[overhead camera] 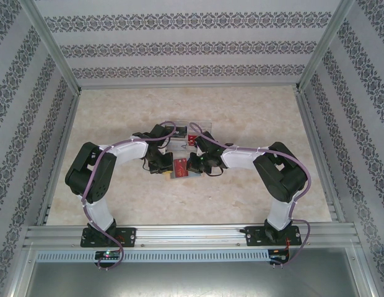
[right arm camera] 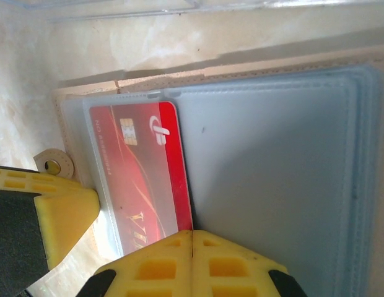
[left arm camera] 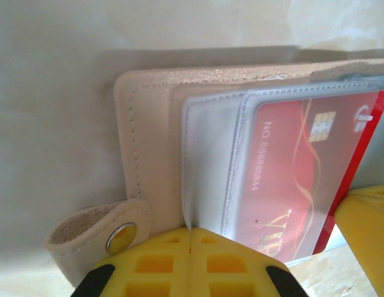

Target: Take the credit cards out of the card holder

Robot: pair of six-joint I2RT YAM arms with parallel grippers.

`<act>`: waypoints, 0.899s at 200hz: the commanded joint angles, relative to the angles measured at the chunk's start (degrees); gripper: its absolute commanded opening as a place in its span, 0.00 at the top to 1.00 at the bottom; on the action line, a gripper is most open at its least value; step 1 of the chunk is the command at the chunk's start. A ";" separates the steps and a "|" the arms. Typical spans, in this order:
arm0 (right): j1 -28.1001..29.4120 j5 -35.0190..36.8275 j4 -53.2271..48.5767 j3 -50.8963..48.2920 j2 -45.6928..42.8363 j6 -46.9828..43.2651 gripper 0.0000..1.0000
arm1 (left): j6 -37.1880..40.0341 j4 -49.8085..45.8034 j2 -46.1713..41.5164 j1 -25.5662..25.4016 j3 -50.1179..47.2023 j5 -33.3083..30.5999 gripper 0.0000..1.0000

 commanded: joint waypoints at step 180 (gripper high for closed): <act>-1.87 -5.51 4.18 0.51 3.21 -1.20 0.84 | 1.28 -3.58 5.87 -0.96 -1.67 -6.10 1.00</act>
